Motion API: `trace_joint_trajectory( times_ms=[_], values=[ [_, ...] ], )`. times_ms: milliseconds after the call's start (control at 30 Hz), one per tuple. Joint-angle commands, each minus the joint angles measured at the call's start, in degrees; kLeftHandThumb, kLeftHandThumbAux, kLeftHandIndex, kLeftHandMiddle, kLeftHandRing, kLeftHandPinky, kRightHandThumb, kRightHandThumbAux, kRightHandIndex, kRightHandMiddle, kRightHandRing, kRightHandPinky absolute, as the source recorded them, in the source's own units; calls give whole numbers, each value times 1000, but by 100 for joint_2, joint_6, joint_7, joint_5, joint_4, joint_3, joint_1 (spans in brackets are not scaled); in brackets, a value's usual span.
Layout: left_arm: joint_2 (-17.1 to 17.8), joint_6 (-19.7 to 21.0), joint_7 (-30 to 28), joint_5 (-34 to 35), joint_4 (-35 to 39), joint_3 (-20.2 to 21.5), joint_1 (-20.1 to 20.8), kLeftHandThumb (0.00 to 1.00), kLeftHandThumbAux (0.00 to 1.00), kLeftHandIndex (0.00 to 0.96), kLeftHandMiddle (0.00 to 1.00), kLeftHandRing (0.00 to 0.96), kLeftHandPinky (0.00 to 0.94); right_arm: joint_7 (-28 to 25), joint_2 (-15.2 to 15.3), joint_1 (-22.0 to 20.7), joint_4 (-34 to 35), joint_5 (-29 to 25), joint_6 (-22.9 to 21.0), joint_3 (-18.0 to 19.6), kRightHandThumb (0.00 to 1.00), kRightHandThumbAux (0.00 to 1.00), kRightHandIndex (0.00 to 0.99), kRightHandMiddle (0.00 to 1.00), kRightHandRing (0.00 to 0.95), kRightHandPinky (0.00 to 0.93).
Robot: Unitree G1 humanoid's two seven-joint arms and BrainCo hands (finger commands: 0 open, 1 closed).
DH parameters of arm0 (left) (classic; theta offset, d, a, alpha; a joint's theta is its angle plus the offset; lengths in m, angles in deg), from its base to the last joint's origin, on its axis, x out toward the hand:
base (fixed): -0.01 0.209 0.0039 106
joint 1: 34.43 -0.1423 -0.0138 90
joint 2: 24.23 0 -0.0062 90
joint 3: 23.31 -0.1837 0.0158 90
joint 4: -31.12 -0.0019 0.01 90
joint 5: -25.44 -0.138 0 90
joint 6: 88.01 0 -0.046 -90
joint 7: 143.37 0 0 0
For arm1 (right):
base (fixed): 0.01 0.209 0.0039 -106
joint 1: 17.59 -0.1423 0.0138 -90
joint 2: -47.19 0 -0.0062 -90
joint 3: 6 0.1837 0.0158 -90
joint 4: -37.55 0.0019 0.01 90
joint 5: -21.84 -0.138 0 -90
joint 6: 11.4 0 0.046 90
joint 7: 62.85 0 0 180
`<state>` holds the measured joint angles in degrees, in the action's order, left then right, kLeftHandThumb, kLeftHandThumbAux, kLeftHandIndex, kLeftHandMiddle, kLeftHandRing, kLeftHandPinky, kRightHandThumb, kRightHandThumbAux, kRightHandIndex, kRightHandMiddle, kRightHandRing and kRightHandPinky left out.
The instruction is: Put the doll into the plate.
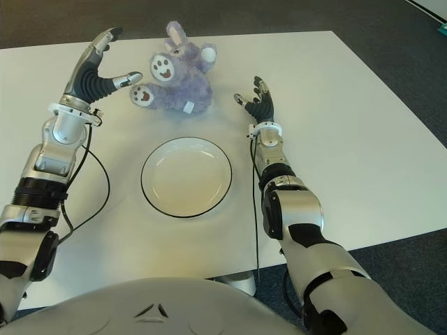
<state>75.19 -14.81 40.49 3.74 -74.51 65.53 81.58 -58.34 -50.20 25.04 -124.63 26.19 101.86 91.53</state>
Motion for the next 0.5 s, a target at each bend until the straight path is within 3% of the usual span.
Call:
trace_joint_trajectory(
  times_ms=[33, 167, 500],
  values=[
    [78, -33, -84, -129, 75, -98, 52, 78, 399, 0, 73, 77, 0, -38, -247, 581, -401, 36, -494, -43, 317, 809, 73, 27, 4, 41],
    [68, -74, -106, -127, 74, -125, 85, 78, 403, 0, 71, 77, 0, -33, -247, 584, -400, 39, -482, -45, 317, 810, 73, 28, 4, 41],
    [-42, -16, -26, -278, 186, -265, 167, 65, 400, 0, 104, 129, 118, -22, -250, 594, -397, 47, -450, -54, 300, 816, 79, 28, 5, 46]
  ],
)
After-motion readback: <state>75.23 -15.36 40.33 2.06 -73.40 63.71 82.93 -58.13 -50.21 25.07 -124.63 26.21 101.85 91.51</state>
